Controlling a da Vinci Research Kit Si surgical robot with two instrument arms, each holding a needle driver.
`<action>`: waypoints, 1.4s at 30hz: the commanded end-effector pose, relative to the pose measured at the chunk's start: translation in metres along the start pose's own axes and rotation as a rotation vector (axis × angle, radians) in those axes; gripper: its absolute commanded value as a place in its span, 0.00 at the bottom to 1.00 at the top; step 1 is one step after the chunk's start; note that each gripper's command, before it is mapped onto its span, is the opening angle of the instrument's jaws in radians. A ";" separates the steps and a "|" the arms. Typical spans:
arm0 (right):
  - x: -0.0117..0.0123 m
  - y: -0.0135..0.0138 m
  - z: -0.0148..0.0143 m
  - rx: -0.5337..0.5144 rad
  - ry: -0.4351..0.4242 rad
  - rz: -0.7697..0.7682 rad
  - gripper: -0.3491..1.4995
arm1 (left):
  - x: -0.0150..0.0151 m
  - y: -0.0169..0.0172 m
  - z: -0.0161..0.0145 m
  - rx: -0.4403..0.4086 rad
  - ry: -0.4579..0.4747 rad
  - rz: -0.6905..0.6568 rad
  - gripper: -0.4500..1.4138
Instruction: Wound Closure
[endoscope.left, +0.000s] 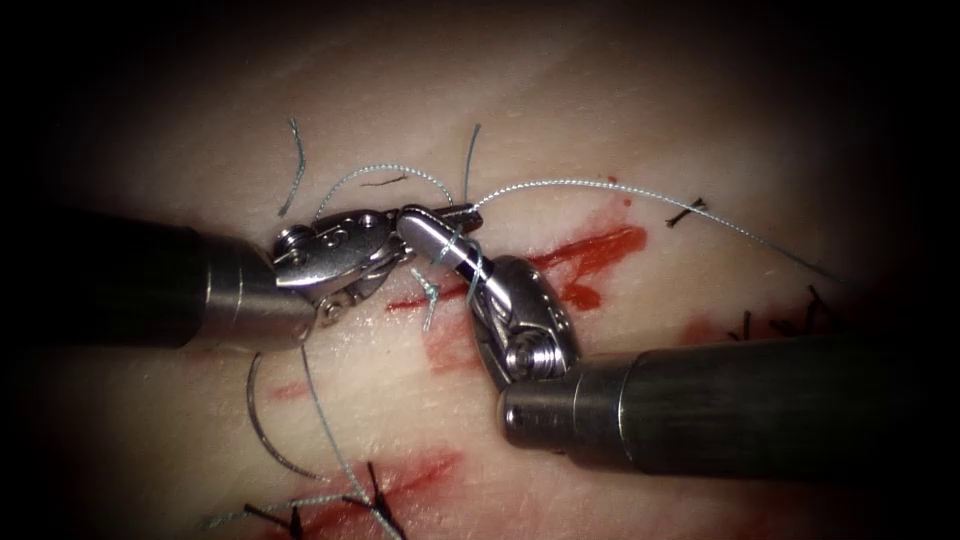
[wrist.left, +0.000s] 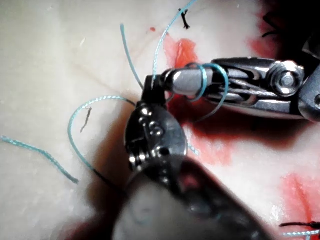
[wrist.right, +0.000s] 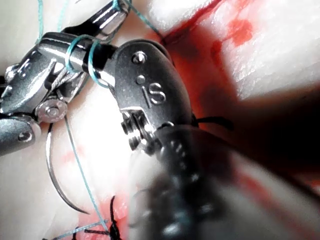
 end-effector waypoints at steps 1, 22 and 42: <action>-0.0013 0.0000 0.0001 -0.039 -0.015 -0.041 0.00 | -0.0006 0.0000 0.0005 0.002 -0.003 0.000 0.00; -0.0015 0.0011 0.0005 -0.509 -0.036 -0.326 0.00 | -0.0004 0.0009 0.0006 0.003 -0.017 0.062 0.00; -0.0018 -0.0002 -0.0001 -0.643 -0.001 -0.368 0.00 | 0.0011 0.0006 0.0005 0.056 -0.003 0.062 0.00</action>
